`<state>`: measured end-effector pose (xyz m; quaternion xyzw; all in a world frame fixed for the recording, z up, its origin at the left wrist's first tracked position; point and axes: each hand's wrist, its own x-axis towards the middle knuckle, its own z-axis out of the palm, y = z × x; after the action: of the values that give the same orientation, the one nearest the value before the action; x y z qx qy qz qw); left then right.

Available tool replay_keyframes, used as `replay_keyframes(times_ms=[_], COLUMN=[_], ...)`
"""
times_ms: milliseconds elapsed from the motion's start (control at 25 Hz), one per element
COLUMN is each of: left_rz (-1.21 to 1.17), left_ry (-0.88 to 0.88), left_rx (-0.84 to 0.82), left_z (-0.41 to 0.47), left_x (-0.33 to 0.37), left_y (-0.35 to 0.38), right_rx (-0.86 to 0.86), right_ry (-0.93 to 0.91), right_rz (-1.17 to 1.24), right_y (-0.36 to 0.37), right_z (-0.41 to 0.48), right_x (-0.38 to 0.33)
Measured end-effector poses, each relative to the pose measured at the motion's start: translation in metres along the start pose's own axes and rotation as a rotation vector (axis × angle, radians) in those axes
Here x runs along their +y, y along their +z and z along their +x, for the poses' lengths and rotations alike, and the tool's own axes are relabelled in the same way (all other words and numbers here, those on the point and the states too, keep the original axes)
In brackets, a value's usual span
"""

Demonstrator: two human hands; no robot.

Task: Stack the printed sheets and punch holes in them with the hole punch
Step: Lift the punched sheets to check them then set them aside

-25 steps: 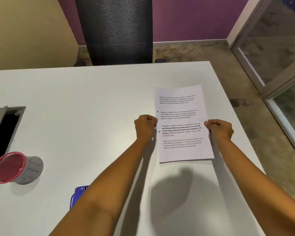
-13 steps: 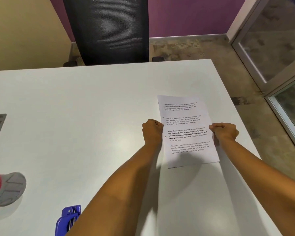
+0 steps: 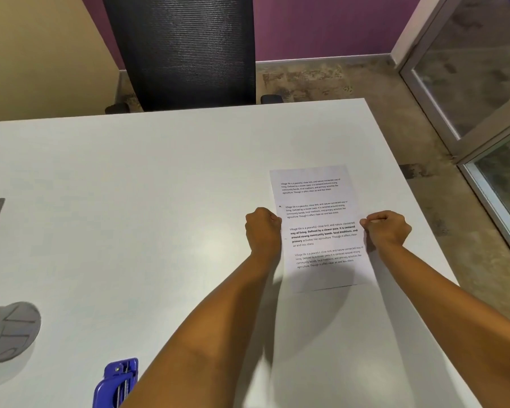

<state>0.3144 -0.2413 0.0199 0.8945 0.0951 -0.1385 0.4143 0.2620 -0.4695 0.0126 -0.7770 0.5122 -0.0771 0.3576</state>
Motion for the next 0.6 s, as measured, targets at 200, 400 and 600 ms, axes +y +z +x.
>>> replay_keyframes(times_ms=[200,400,600], left_rz=[-0.016,-0.106,-0.239], left_ry=[0.003,0.082,0.07], left_rx=[-0.005,0.021,0.041], left_z=[-0.007,-0.046,-0.108], left_x=[-0.007,-0.023,-0.056], left_y=[-0.005,-0.027,-0.061], right_rx=[0.055,0.035,-0.063], right_ry=[-0.044,-0.15,-0.199], right_rz=[0.068,0.279,0.319], right_y=[-0.006,-0.021,-0.026], right_z=[-0.015,-0.077,-0.159], right_x=[0.002,0.002,0.024])
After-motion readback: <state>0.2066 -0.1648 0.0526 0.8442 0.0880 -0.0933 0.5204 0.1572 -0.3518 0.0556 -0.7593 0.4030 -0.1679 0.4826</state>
